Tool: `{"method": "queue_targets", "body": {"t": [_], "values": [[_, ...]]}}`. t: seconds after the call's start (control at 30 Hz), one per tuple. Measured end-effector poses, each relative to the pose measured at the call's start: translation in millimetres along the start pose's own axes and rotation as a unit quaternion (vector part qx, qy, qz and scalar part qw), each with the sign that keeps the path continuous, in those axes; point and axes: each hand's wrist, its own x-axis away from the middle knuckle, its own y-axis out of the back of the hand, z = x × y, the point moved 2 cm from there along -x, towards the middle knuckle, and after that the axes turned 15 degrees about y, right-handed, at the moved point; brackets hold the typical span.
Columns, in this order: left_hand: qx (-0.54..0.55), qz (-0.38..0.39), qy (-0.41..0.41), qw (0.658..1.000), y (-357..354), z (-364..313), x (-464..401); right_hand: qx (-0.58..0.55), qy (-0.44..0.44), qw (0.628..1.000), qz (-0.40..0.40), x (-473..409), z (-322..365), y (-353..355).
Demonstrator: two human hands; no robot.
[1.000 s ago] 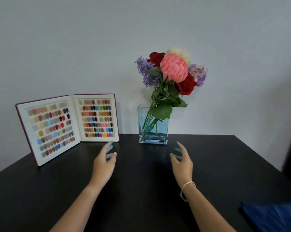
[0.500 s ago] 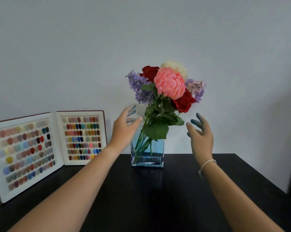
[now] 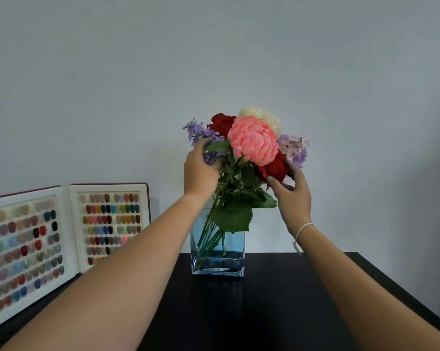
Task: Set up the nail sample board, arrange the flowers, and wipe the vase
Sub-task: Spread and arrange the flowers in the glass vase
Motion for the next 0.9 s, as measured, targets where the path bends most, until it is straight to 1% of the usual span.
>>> {"method": "queue_targets", "body": {"t": [0.07,0.2,0.4,0.53,0.67,0.8,0.9], "values": [[0.012,-0.023,-0.003,1.0,1,-1,-5,-0.007,0.0,1.0,-0.01,-1,-1,-1],[0.022,-0.039,0.034,0.998,7,0,-16,-0.018,-0.006,0.999,-0.026,-5,-2,-5],[0.01,-0.099,0.071,0.993,39,10,-36,-0.025,-0.003,1.0,-0.017,-14,-2,-19],[-0.002,-0.138,0.073,0.988,65,22,-46,0.014,0.025,1.0,-0.006,-22,2,-31],[0.03,-0.17,0.117,0.978,85,39,-51,0.043,0.047,0.998,-0.007,-29,5,-40],[0.077,-0.17,0.148,0.971,96,48,-51,0.04,0.044,0.998,-0.03,-40,10,-40],[0.126,-0.133,0.163,0.969,91,53,-44,0.049,0.038,0.997,-0.042,-46,10,-35]]}}
